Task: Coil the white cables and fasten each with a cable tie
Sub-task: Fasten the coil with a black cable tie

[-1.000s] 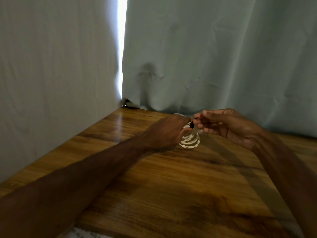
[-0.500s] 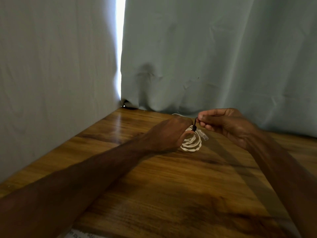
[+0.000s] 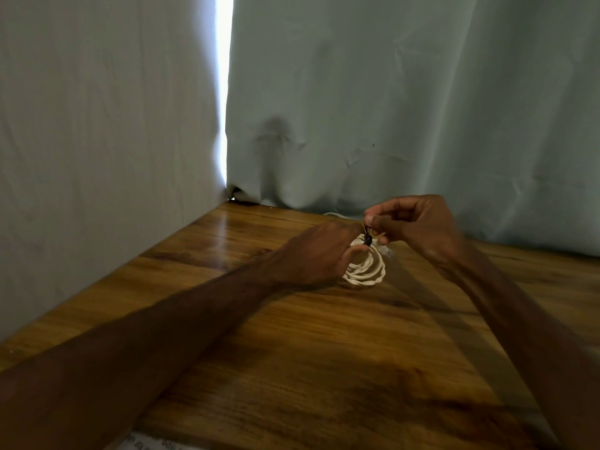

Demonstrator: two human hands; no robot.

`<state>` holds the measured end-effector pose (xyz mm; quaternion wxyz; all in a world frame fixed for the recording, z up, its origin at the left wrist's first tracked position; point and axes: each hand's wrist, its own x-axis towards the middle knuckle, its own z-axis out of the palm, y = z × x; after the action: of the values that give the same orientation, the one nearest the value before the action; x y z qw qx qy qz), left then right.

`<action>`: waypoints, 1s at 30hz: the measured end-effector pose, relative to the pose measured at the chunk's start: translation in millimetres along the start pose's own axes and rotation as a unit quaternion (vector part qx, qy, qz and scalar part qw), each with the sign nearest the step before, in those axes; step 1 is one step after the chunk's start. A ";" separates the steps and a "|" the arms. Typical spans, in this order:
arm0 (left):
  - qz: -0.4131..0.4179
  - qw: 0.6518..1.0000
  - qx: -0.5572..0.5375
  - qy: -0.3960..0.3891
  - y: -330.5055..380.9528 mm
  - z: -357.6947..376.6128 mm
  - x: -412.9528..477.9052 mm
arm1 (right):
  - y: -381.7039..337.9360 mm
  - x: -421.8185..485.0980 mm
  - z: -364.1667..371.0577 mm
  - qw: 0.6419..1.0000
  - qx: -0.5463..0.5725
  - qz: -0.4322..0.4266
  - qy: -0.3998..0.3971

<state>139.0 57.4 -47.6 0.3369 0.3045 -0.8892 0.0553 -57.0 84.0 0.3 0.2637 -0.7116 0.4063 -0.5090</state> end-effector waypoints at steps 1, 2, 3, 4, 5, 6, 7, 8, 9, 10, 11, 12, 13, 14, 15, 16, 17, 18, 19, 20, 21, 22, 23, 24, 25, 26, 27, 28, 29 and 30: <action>-0.001 1.000 -0.003 0.001 -0.2 -0.4 0.1 | 0.7 0.5 0.4 1.000 -0.005 -0.008 0.002; -0.001 1.000 -0.005 0.001 -0.2 -0.8 0.2 | 1.2 0.7 0.6 1.000 -0.011 -0.015 0.003; -0.001 1.000 -0.006 0.002 -0.4 -0.9 0.1 | 2.0 1.1 0.5 1.000 -0.018 -0.024 0.004; -0.001 1.000 -0.008 0.003 -0.3 -1.1 0.0 | 2.8 1.3 0.4 0.999 -0.025 -0.033 0.005; -0.002 1.000 -0.010 0.003 -0.1 -1.3 -0.1 | 3.6 1.5 0.1 0.999 -0.032 -0.042 0.006; -0.003 1.000 -0.011 0.003 0.3 -1.6 -0.2 | 3.7 1.6 0.4 0.998 -0.039 -0.051 0.007; -0.004 1.000 -0.012 0.002 0.6 -1.8 -0.1 | 3.9 1.7 1.0 0.997 -0.045 -0.058 0.007; -0.005 1.000 -0.014 0.002 1.1 -2.2 0.1 | 3.7 1.7 1.8 0.996 -0.052 -0.066 0.009; -0.004 1.000 -0.016 0.002 1.3 -2.6 0.4 | 3.4 1.6 2.7 0.995 -0.059 -0.075 0.011; -0.003 1.000 -0.018 0.003 1.7 -3.3 0.7 | 3.0 1.2 3.9 0.994 -0.066 -0.083 0.014; -0.003 1.000 -0.021 0.003 1.8 -3.8 1.2 | 2.7 1.0 4.7 0.993 -0.072 -0.091 0.017; -0.001 1.000 -0.025 0.003 2.0 -4.6 1.2 | 2.6 0.8 5.3 0.992 -0.078 -0.097 0.020; 0.001 1.000 -0.030 0.002 1.8 -5.1 1.2 | 3.1 0.8 5.8 0.991 -0.082 -0.104 0.022; 0.002 0.999 -0.034 0.001 1.9 -5.6 1.3 | 3.5 0.6 6.4 0.990 -0.087 -0.110 0.023; 0.002 0.999 -0.038 0.001 2.1 -6.0 1.1 | 4.3 0.6 6.9 0.989 -0.091 -0.115 0.024; 0.001 0.999 -0.040 0.000 2.3 -6.1 1.0 | 5.0 0.5 7.3 0.988 -0.095 -0.121 0.026; 0.000 0.999 -0.040 0.002 2.3 -6.2 1.0 | 5.8 0.8 7.5 0.987 -0.097 -0.125 0.028; 0.000 0.999 -0.041 0.004 2.4 -6.5 0.9 | 6.4 0.8 7.8 0.987 -0.097 -0.128 0.029; 0.000 0.999 -0.042 0.007 2.0 -6.5 0.7 | 7.1 0.9 8.1 0.986 -0.096 -0.130 0.028; 0.000 0.999 -0.043 0.010 1.9 -6.8 0.4 | 7.6 1.0 8.4 0.987 -0.094 -0.130 0.027; -0.003 0.999 -0.044 0.011 1.5 -6.8 0.3 | 7.9 1.0 8.6 0.987 -0.092 -0.131 0.027; -0.006 0.999 -0.046 0.012 1.5 -6.7 0.2 | 7.7 0.9 8.8 0.987 -0.090 -0.132 0.025; -0.007 0.999 -0.049 0.013 1.2 -6.9 0.2 | 7.5 0.9 9.1 0.987 -0.089 -0.134 0.024; -0.006 0.998 -0.053 0.014 1.5 -7.4 0.2 | 7.2 0.5 9.1 0.986 -0.089 -0.137 0.022; -0.004 0.998 -0.056 0.016 1.8 -7.8 0.1 | 7.0 0.6 8.7 0.986 -0.088 -0.140 0.022; -0.002 0.998 -0.058 0.016 2.6 -8.5 0.1 | 6.7 0.5 8.3 0.986 -0.087 -0.142 0.021; -0.001 0.998 -0.058 0.016 3.1 -9.1 0.1 | 6.4 0.7 7.8 0.986 -0.087 -0.142 0.020; -0.001 0.998 -0.057 0.016 3.6 -9.7 -0.1 | 6.5 0.9 7.3 0.986 -0.087 -0.141 0.019; -0.002 0.998 -0.055 0.016 3.7 -9.9 -0.2 | 6.9 1.3 7.1 0.986 -0.085 -0.140 0.018; -0.003 0.998 -0.055 0.015 4.3 -10.1 -0.4 | 7.2 1.6 7.0 0.987 -0.083 -0.139 0.018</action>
<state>142.4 64.2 -39.7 0.3665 0.2874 -0.8849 0.0094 -52.3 78.5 -6.9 0.1229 -0.7715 0.3488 -0.5176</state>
